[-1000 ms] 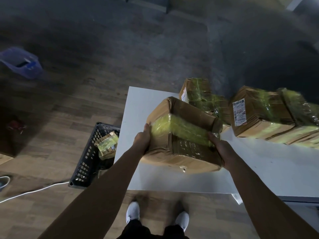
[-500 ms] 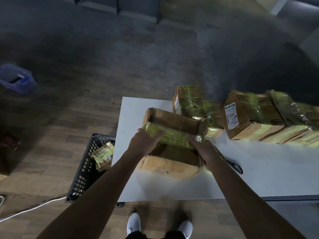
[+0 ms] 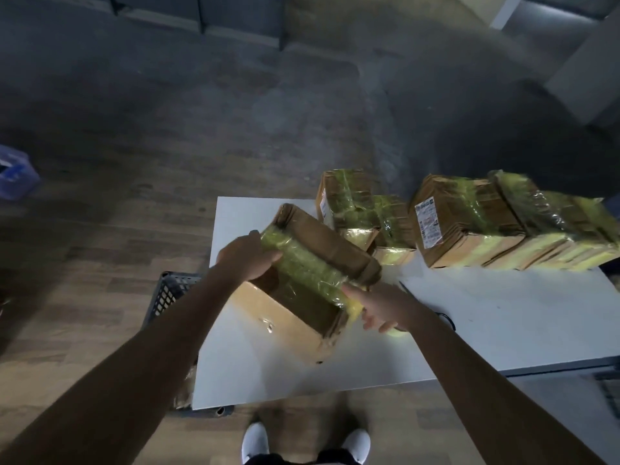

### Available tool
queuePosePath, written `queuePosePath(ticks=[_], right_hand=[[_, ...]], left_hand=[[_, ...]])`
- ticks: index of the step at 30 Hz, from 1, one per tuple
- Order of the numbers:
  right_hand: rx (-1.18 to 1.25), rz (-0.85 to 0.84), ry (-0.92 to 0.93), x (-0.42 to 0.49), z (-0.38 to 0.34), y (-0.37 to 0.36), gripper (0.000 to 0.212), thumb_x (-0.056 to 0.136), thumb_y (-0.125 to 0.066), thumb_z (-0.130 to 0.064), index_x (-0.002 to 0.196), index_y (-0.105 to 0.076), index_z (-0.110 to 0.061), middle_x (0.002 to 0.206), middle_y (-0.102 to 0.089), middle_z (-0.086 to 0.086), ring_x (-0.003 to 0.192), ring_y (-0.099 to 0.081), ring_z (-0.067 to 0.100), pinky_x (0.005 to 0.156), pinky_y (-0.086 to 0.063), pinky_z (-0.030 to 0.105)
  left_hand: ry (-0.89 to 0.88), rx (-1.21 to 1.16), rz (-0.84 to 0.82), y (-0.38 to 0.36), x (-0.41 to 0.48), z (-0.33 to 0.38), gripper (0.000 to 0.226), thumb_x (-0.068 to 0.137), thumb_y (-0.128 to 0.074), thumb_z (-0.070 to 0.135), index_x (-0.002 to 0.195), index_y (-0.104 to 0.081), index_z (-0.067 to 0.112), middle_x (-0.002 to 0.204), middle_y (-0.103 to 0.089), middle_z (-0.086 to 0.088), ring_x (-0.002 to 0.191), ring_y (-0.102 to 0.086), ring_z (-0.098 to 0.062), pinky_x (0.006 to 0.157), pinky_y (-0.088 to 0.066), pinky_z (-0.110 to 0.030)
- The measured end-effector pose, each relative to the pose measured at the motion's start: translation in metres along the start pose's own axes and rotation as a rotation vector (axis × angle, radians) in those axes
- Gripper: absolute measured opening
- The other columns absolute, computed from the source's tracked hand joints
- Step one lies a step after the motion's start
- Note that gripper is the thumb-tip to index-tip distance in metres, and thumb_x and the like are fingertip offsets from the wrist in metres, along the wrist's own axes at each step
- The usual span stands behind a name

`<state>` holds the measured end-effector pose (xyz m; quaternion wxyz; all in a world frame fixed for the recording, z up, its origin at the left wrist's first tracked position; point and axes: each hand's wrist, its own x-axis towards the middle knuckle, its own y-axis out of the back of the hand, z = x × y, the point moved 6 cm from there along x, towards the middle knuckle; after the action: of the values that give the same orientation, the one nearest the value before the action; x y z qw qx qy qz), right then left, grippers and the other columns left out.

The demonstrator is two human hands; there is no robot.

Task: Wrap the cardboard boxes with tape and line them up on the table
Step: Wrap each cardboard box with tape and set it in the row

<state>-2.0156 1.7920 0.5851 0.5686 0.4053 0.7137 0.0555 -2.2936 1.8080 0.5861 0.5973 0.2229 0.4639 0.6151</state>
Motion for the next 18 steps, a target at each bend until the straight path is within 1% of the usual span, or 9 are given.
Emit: queuePosePath(ticks=[2, 4, 6, 8, 10, 12, 15, 16, 18], right_hand=[[-0.204, 0.014, 0.013, -0.01, -0.014, -0.006, 0.086, 0.077, -0.035, -0.086, 0.091, -0.062, -0.006, 0.073, -0.072, 0.006, 0.061, -0.071, 0.015, 0.063, -0.055, 0.027], [-0.443, 0.188, 0.077, -0.018, -0.034, -0.004, 0.083, 0.082, -0.032, -0.083, 0.082, -0.063, -0.006, 0.066, -0.07, 0.004, 0.057, -0.068, 0.017, 0.06, -0.051, 0.025], [-0.658, 0.498, 0.263, -0.027, -0.061, 0.006, 0.062, 0.089, -0.042, -0.067, 0.092, -0.063, -0.009, 0.087, -0.069, 0.006, 0.079, -0.067, 0.022, 0.067, -0.045, 0.028], [-0.591, 0.635, 0.559, -0.036, -0.086, 0.007, 0.032, 0.092, -0.053, -0.044, 0.111, -0.06, -0.019, 0.106, -0.065, 0.001, 0.096, -0.064, 0.023, 0.071, -0.045, 0.03], [-0.62, 0.574, 0.853, -0.037, -0.099, -0.003, 0.027, 0.094, -0.052, -0.032, 0.118, -0.059, -0.02, 0.117, -0.057, 0.0, 0.107, -0.056, 0.02, 0.082, -0.048, 0.032], [-0.793, 0.558, 0.999, -0.027, -0.097, -0.017, 0.029, 0.096, -0.047, -0.028, 0.121, -0.06, -0.019, 0.124, -0.055, 0.002, 0.114, -0.05, 0.021, 0.091, -0.042, 0.032], [-0.817, 0.499, 1.01, -0.007, -0.089, -0.022, 0.035, 0.096, -0.046, -0.027, 0.128, -0.059, -0.019, 0.135, -0.052, 0.001, 0.118, -0.046, 0.026, 0.094, -0.037, 0.036], [-0.782, 0.476, 1.035, -0.004, -0.09, -0.02, 0.034, 0.095, -0.048, -0.028, 0.126, -0.062, -0.019, 0.134, -0.054, 0.001, 0.116, -0.047, 0.027, 0.093, -0.038, 0.036], [-0.725, 0.483, 1.078, -0.004, -0.094, -0.013, 0.029, 0.092, -0.055, -0.031, 0.116, -0.068, -0.02, 0.127, -0.059, 0.001, 0.112, -0.051, 0.026, 0.089, -0.042, 0.037]], left_hand=[[-0.047, 0.162, 0.081, 0.013, 0.006, 0.014, 0.052, 0.094, -0.053, 0.05, 0.124, -0.046, 0.009, 0.116, -0.06, -0.012, 0.107, -0.058, -0.03, 0.082, -0.048, -0.04], [-0.082, 0.28, 0.208, 0.016, 0.002, 0.03, 0.05, 0.095, -0.052, 0.043, 0.131, -0.041, 0.011, 0.133, -0.05, -0.013, 0.122, -0.049, -0.032, 0.094, -0.044, -0.047], [-0.135, 0.309, 0.248, 0.006, -0.01, 0.044, 0.056, 0.096, -0.045, 0.043, 0.143, -0.031, 0.017, 0.153, -0.028, -0.014, 0.14, -0.027, -0.035, 0.109, -0.029, -0.057], [-0.22, 0.339, 0.162, -0.016, -0.021, 0.05, 0.06, 0.097, -0.032, 0.055, 0.15, -0.021, 0.029, 0.162, -0.007, -0.008, 0.147, -0.004, -0.038, 0.114, -0.007, -0.063], [-0.279, 0.415, 0.085, -0.033, -0.025, 0.047, 0.064, 0.095, -0.022, 0.062, 0.153, -0.013, 0.035, 0.163, 0.004, -0.004, 0.146, 0.011, -0.04, 0.112, 0.005, -0.064], [-0.281, 0.462, 0.07, -0.039, -0.022, 0.043, 0.066, 0.096, -0.02, 0.06, 0.154, -0.006, 0.033, 0.163, 0.006, -0.004, 0.145, 0.015, -0.041, 0.112, 0.009, -0.064], [-0.293, 0.524, 0.025, -0.04, -0.016, 0.045, 0.068, 0.096, -0.019, 0.06, 0.155, 0.001, 0.031, 0.163, 0.007, -0.004, 0.145, 0.014, -0.043, 0.111, 0.009, -0.065], [-0.32, 0.539, 0.009, -0.037, -0.015, 0.044, 0.068, 0.096, -0.018, 0.061, 0.155, -0.002, 0.031, 0.163, 0.005, -0.004, 0.145, 0.013, -0.043, 0.112, 0.008, -0.064], [-0.382, 0.519, -0.002, -0.026, -0.017, 0.038, 0.059, 0.099, -0.025, 0.056, 0.153, -0.02, 0.032, 0.163, -0.006, 0.0, 0.147, 0.009, -0.04, 0.115, 0.007, -0.06]])
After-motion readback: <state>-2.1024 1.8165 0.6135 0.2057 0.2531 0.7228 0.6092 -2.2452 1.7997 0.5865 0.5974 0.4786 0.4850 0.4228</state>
